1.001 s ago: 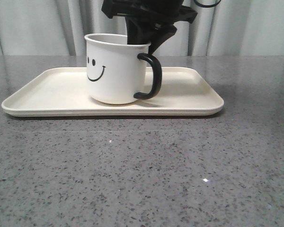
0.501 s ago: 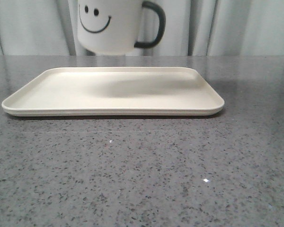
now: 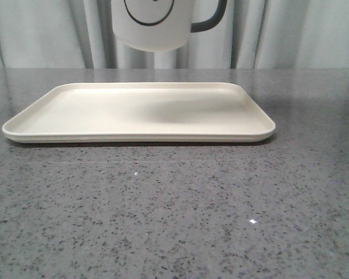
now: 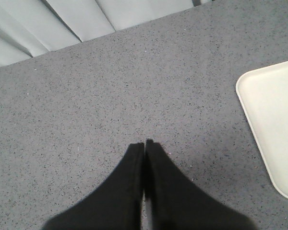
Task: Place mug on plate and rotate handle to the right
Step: 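Lift the mug with the right gripper and turn it, handle swinging away, then lower the turned mug back onto the tray with the right gripper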
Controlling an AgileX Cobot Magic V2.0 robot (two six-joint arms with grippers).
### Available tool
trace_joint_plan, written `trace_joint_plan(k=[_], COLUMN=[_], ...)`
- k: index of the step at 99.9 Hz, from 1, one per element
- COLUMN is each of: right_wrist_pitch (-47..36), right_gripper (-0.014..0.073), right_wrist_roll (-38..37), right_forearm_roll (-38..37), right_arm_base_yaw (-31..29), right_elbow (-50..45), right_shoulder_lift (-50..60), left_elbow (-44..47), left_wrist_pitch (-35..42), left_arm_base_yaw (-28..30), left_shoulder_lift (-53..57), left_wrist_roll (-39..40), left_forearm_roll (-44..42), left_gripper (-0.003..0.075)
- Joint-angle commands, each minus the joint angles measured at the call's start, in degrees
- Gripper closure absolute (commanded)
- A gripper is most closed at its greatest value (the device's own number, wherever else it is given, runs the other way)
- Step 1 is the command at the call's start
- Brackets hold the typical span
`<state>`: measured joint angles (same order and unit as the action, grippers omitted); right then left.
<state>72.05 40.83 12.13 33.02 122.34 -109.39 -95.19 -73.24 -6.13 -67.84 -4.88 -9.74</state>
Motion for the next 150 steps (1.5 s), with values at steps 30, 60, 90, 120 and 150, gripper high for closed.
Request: trace_joint_plan(k=[30, 60, 90, 120, 150], right_wrist_pitch=[1.1, 1.6, 1.8, 2.2, 2.8], right_gripper=[0.071, 0.071, 0.071, 0.071, 0.071], right_wrist_roll=[1.3, 1.3, 1.3, 1.3, 1.3], right_forearm_roll=[2.5, 3.2, 3.5, 3.5, 3.5], right_arm_base_yaw=[-0.1, -0.1, -0.1, -0.1, -0.1], right_elbow=[1.7, 1.7, 1.7, 1.7, 1.7], right_shoulder_lift=[-1.8, -5.0, -6.1, -7.4, -8.3], left_elbow=[-1.3, -1.3, -1.3, -1.3, -1.3], left_wrist_pitch=[1.0, 1.0, 1.0, 1.0, 1.0], left_arm_base_yaw=[0.1, 0.1, 0.1, 0.1, 0.1], left_shoulder_lift=[1.1, 1.1, 1.1, 1.1, 1.1], left_wrist_roll=[0.7, 0.7, 0.7, 0.7, 0.7], left_forearm_roll=[-0.1, -0.1, -0.1, -0.1, -0.1], left_gripper=[0.074, 0.074, 0.074, 0.074, 0.074])
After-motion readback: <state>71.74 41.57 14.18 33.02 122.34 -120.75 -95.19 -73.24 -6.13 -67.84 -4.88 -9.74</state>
